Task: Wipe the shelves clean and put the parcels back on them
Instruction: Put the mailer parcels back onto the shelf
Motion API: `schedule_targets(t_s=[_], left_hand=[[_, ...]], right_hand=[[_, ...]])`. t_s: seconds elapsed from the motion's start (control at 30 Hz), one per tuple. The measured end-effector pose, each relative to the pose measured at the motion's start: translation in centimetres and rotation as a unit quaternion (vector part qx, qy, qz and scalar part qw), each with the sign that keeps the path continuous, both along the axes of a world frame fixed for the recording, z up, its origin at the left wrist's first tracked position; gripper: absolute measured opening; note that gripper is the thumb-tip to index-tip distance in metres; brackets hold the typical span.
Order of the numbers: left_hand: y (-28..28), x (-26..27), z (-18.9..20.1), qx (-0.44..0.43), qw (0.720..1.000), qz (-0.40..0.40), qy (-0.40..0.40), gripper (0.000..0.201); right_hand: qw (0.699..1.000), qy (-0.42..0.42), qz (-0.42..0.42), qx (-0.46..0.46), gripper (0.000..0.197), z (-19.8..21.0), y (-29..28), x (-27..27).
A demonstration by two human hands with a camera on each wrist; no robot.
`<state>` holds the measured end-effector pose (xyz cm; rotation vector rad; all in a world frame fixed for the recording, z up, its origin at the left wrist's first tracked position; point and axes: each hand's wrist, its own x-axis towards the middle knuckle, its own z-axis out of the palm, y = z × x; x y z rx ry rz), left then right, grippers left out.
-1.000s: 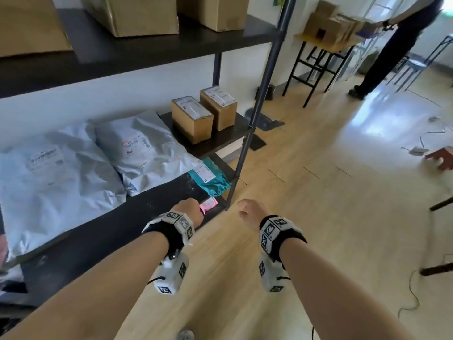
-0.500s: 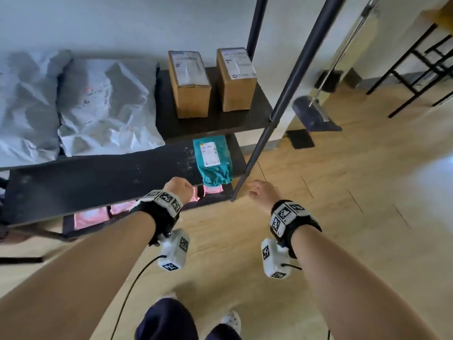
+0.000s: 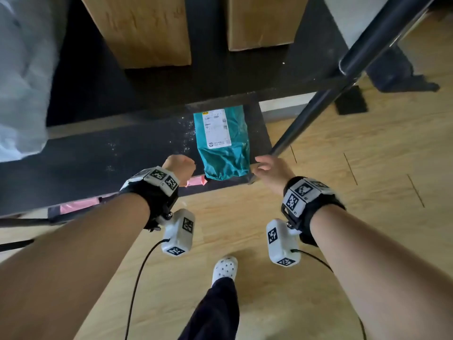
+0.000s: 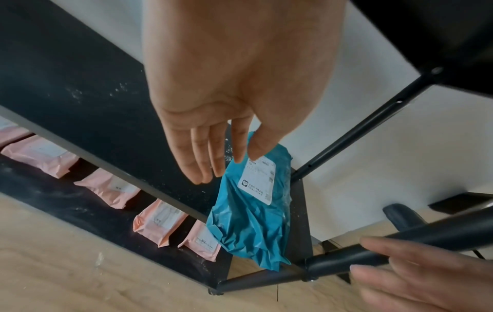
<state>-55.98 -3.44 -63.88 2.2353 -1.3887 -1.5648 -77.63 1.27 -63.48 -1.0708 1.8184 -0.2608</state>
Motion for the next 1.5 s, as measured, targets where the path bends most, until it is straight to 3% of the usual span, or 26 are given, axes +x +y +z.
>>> schedule_targets(t_s=[0.13,0.3,0.47,0.57,0.63,0.67,0.7,0.77,0.8,0.87,1.07,1.17,1.27,1.5], left_hand=[[-2.9,0.2,-5.2,0.014,0.999,-0.018,-0.024,0.032],[-6.0,0.1,-9.2,-0.004,0.999,0.034,-0.002,0.032],[-8.1,-0.7,-10.6,-0.032,0.998,0.054,0.016,0.03],[-9.1,-1.2,-10.7,-0.041,0.996,0.069,0.024,0.013],[-9.8,-1.5,-11.1,-0.047,0.995,0.079,0.028,0.024],[-10.1,-1.6,-11.2,-0.045,0.995,0.086,0.039,0.025],[-10.4,-1.7,-11.4,-0.043,0.993,0.094,0.052,0.024],[-10.9,-1.8,-11.8,-0.032,0.99,0.116,0.077,0.021],[-11.2,-1.9,-11.9,-0.028,0.989,0.122,0.079,0.02],[-11.6,-1.8,-12.2,-0.016,0.99,0.123,0.073,0.018],[-10.0,-0.4,-10.9,0.032,0.986,0.131,0.102,0.008],[-8.6,0.4,-9.6,0.027,0.99,0.111,0.079,0.028],[-6.8,0.9,-7.9,0.035,0.992,0.104,0.059,0.029],[-0.8,2.7,-4.0,0.038,0.987,0.143,0.063,0.033]], right_hand=[[1.0,-0.012,-0.017,0.02,0.049,-4.5,-3.6,-0.5],[0.999,0.004,-0.048,0.018,0.056,-9.1,-6.4,0.0],[0.995,-0.006,-0.097,-0.023,0.055,-11.7,-8.9,0.0],[0.994,-0.008,-0.103,-0.048,0.05,-12.6,-10.3,-0.1],[0.992,-0.009,-0.111,-0.06,0.018,-13.3,-11.0,-0.2],[0.992,-0.006,-0.11,-0.058,0.014,-13.6,-11.2,-0.1],[0.992,-0.003,-0.113,-0.064,0.024,-14.0,-11.6,-0.1],[0.988,-0.03,-0.133,-0.067,0.009,-14.0,-11.9,-0.1],[0.986,-0.048,-0.149,-0.061,0.025,-14.4,-12.2,-0.3],[0.978,-0.082,-0.187,-0.052,0.045,-14.2,-12.2,-0.6],[0.981,-0.077,-0.179,-0.014,0.061,-13.3,-10.8,-0.8],[0.977,-0.095,-0.189,-0.004,0.06,-11.1,-9.5,-0.6],[0.982,-0.113,-0.149,0.039,0.059,-8.9,-7.9,-0.4],[0.988,-0.099,-0.117,0.034,0.055,-4.5,-2.9,1.2]])
